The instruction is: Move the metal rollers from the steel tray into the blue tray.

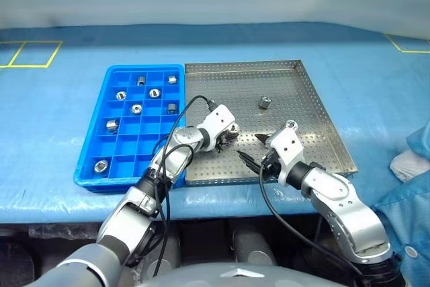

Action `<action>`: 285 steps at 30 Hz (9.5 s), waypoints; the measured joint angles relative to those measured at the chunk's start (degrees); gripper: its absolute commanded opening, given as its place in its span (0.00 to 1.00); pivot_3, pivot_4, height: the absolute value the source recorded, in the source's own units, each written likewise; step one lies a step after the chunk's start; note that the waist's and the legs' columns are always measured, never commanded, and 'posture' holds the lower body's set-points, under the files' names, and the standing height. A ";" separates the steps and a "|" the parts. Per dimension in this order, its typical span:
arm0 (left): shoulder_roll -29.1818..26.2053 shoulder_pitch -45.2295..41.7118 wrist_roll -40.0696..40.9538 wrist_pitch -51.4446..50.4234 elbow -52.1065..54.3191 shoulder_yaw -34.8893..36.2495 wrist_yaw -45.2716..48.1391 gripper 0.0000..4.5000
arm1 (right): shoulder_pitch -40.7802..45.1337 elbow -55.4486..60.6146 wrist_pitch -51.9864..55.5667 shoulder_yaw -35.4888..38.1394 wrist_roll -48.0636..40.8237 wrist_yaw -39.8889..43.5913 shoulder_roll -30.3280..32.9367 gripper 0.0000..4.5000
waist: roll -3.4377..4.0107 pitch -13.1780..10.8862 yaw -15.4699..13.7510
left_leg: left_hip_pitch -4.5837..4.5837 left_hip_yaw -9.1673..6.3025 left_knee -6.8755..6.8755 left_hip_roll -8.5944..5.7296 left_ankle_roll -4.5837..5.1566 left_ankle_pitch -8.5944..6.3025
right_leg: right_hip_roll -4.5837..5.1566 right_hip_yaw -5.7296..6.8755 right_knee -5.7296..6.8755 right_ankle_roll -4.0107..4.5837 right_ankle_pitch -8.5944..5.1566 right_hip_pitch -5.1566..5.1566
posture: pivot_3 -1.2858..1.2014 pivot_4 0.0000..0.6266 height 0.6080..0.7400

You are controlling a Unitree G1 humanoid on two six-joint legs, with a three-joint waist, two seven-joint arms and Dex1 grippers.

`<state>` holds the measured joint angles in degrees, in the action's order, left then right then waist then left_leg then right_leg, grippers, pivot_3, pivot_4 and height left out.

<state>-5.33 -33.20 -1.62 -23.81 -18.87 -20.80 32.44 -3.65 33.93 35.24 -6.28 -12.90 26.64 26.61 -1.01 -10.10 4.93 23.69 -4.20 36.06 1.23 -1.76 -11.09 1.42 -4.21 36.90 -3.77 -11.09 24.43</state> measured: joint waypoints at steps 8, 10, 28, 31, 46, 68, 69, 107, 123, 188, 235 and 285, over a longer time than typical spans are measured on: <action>-6.59 6.98 3.37 -11.12 22.53 3.44 2.03 0.38 | 0.49 -1.06 0.01 -2.11 -2.38 5.96 2.05 0.81 | 0.06 0.03 -0.22 | -0.05 0.00 -0.01 0.02 0.00 0.00 | -0.01 -0.02 0.03 0.00 0.00 -0.01 | 0.52 0.24 1.00; -7.70 9.85 4.66 -14.47 28.55 5.36 1.30 0.38 | 1.75 -2.52 -0.09 -2.43 -2.52 6.93 2.06 0.81 | 0.06 0.03 -0.61 | -0.07 0.00 0.02 0.02 0.01 0.01 | 0.00 -0.01 0.06 0.00 0.00 -0.02 | 0.54 0.24 1.00; -10.83 26.12 -2.47 -31.41 50.46 16.94 -20.68 0.38 | 9.31 -10.41 -2.83 -6.08 -1.47 10.29 1.19 0.81 | 0.04 0.02 -5.48 | -0.02 -0.08 0.03 0.00 0.03 0.02 | 0.04 0.10 -0.04 0.01 0.00 -0.07 | 0.59 0.24 1.00; -10.68 27.57 -2.48 -31.87 50.61 16.68 -21.52 0.38 | 9.34 -10.69 -2.82 -6.12 -1.37 10.33 1.14 0.81 | 0.04 0.02 -5.90 | -0.01 -0.08 0.03 0.00 0.03 0.02 | 0.04 0.11 -0.03 0.01 0.00 -0.04 | 0.59 0.24 1.00; -10.69 29.65 -2.43 -31.05 51.60 17.16 -23.91 0.38 | 9.08 -10.67 -2.63 -6.01 -0.93 9.45 1.21 0.81 | 0.05 0.03 -4.99 | -0.07 -0.04 0.01 0.05 0.02 0.02 | 0.03 0.12 0.00 0.02 -0.01 -0.03 | 0.58 0.24 1.00; 2.22 31.48 6.91 -25.03 51.39 31.75 -27.31 0.38 | 9.43 -10.69 -2.38 -5.98 -0.93 9.66 1.57 0.81 | 0.01 0.00 -4.81 | -0.02 -0.06 0.00 0.05 0.02 0.02 | 0.03 0.16 -0.03 0.03 -0.01 -0.02 | 0.59 0.24 1.00; 3.18 31.30 8.30 -23.95 51.38 32.71 -27.10 0.38 | 9.43 -10.69 -2.38 -5.99 -0.93 9.65 1.56 0.81 | -0.01 -0.01 -5.04 | -0.01 -0.06 0.00 0.04 0.02 0.02 | 0.04 0.16 -0.04 0.03 -0.01 -0.02 | 0.59 0.24 1.00; 1.12 31.54 16.16 -12.62 49.85 32.69 -26.87 0.94 | 9.41 -10.81 -2.43 -6.15 -0.30 9.38 1.15 0.81 | -0.01 -0.01 -6.26 | 0.07 -0.05 0.00 0.03 0.01 0.01 | 0.07 0.16 -0.09 0.04 -0.02 0.04 | 0.59 0.24 1.00; -11.46 31.91 17.97 -24.70 49.83 21.53 -19.37 0.94 | 8.40 -10.78 -2.55 -6.16 0.58 8.55 0.90 0.81 | -0.01 -0.01 -5.67 | 0.10 -0.04 -0.01 0.03 0.00 0.00 | 0.07 0.16 -0.11 0.04 -0.02 0.09 | 0.56 0.24 1.00; -11.81 20.25 25.68 -7.71 40.59 3.73 6.97 0.94 | 8.67 -5.88 20.23 9.48 9.02 -17.67 -6.59 0.81 | 0.03 0.01 -1.44 | 0.10 0.09 -0.01 0.00 0.03 -0.01 | 0.08 0.01 -0.10 0.03 -0.01 0.09 | 0.50 0.24 1.00; -11.29 17.81 17.55 -8.01 38.89 9.05 -4.95 0.94 | 9.72 -4.36 18.33 8.70 -2.44 -10.55 -11.59 0.81 | 0.04 0.01 -1.19 | 0.08 0.09 -0.11 0.01 0.03 -0.01 | 0.07 0.00 -0.12 0.03 -0.01 0.10 | 0.52 0.24 1.00; -17.70 32.83 17.97 -14.58 54.31 13.60 -8.73 0.94 | 30.72 -22.61 9.15 -2.99 -4.29 -1.06 -16.15 0.41 | 0.12 -0.04 -4.08 | -0.02 -0.07 -0.18 0.13 0.04 -0.01 | -0.05 0.15 0.01 0.13 -0.06 0.10 | 0.62 0.24 1.00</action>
<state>-23.04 -0.37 16.35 -38.39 35.44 -7.19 23.71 27.08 11.32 44.39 -9.27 -17.19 25.58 10.46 -0.89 -10.15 0.85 23.67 -4.27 35.88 1.36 -1.73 -11.10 1.38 -4.06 36.91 -3.64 -11.15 24.53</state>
